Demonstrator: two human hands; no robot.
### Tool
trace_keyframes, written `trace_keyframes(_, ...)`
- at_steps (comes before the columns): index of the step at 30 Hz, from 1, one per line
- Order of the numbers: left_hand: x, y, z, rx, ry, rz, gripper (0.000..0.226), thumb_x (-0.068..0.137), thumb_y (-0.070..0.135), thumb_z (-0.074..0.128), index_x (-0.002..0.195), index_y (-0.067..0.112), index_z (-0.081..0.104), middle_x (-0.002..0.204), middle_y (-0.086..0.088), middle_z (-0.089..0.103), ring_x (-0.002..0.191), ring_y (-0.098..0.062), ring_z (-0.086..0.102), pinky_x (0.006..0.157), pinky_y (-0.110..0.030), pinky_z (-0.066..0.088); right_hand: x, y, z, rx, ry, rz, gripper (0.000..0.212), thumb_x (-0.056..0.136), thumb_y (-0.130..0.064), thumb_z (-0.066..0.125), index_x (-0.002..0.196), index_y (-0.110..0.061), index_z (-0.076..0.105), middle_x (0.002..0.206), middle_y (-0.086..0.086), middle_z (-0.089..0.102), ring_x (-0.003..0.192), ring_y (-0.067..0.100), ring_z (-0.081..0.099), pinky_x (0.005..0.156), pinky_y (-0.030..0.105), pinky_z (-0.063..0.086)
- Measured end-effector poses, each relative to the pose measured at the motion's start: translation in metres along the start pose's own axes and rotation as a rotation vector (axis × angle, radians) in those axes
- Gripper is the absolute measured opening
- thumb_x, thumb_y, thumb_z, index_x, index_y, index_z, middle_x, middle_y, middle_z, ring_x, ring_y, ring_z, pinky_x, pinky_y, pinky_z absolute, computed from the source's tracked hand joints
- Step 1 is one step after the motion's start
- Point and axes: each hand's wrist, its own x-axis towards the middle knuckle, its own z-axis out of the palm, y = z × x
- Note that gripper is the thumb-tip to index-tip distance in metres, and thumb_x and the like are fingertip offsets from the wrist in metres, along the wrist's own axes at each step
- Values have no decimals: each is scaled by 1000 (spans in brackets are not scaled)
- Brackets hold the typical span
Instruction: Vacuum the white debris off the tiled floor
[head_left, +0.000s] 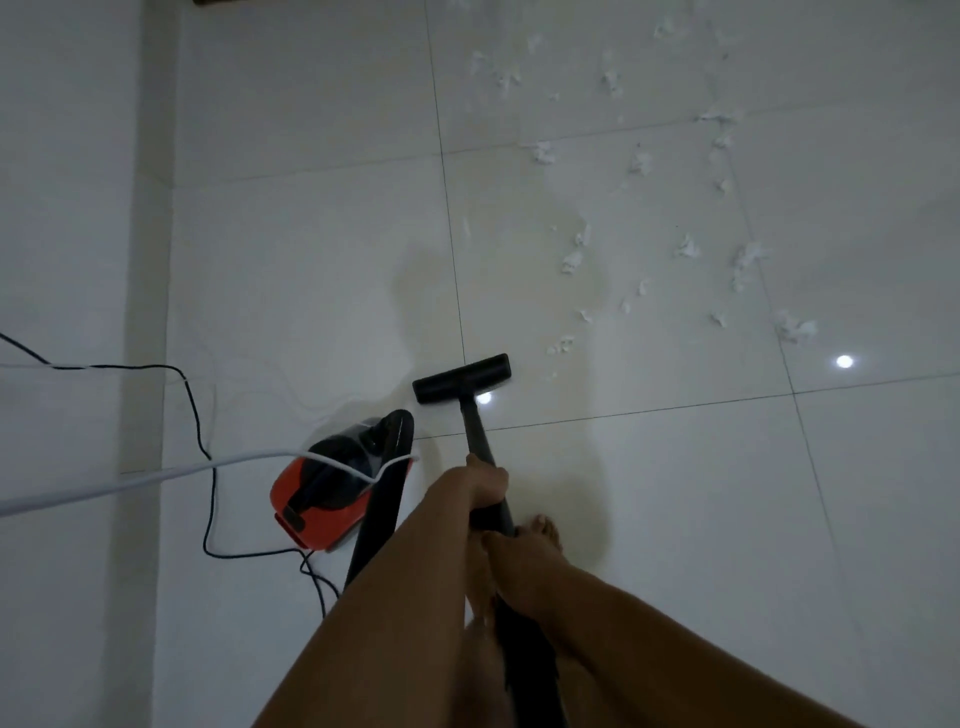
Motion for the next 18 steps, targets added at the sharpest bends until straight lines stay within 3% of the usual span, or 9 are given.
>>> trace_keyframes(3, -9, 21, 10, -17, 35, 49, 74, 106, 37, 40, 164, 25, -4, 158, -23, 36, 129, -37, 53, 104, -45, 51, -8, 9, -17, -213, 26, -64, 33, 109, -26, 38, 135, -9, 49, 74, 4, 51, 52, 10, 48, 28, 8, 33)
trace_keyframes(6, -24, 44, 20, -41, 29, 66, 71, 107, 36, 43, 164, 25, 2, 146, -23, 47, 106, -32, 63, 82, -40, 59, -19, 15, -42, -246, 1, -53, 29, 108, -27, 40, 128, -9, 50, 71, 9, 52, 46, 15, 50, 31, 13, 40)
trace_keyframes(8, -28, 59, 34, -23, 24, 55, 69, 107, 37, 43, 163, 23, 6, 142, -23, 50, 107, -33, 63, 90, -44, 59, -17, 19, -59, -115, 7, 34, 25, 109, -25, 39, 115, -7, 54, 68, 6, 48, 53, 19, 56, 38, 17, 44)
trace_keyframes(10, -29, 73, 51, -8, 19, 43, 69, 107, 36, 43, 163, 20, 7, 143, -23, 48, 111, -35, 62, 95, -45, 58, -18, 23, -79, 22, 35, 49, 32, 111, -23, 34, 122, -4, 56, 70, 3, 40, 78, 24, 62, 59, 23, 45)
trace_keyframes(12, -31, 87, 72, -35, 18, 36, 70, 106, 35, 43, 163, 21, 5, 145, -23, 46, 110, -34, 62, 88, -43, 59, -10, 33, -101, -12, 43, 87, 33, 110, -28, 36, 124, -6, 56, 73, 2, 46, 72, 17, 58, 59, 22, 44)
trace_keyframes(14, -32, 100, 94, -56, 12, 34, 70, 106, 34, 43, 164, 22, 4, 145, -22, 47, 103, -32, 63, 76, -40, 60, -12, 46, -119, -95, 53, 92, 25, 107, -32, 40, 107, -10, 54, 75, 4, 53, 61, 14, 54, 54, 23, 45)
trace_keyframes(16, -33, 109, 117, -68, 5, 30, 70, 106, 34, 42, 163, 22, 4, 144, -22, 48, 98, -32, 63, 77, -40, 60, -5, 65, -130, -58, 55, 93, 24, 100, -38, 45, 97, -16, 52, 84, 11, 61, 69, 22, 60, 72, 31, 56)
trace_keyframes(18, -31, 116, 136, -61, 0, 30, 71, 106, 34, 41, 164, 23, 2, 146, -22, 47, 102, -33, 64, 85, -43, 61, 30, 96, -141, -37, 76, 80, 43, 82, -59, 45, 104, -24, 55, 116, 15, 65, 100, 25, 61, 96, 42, 48)
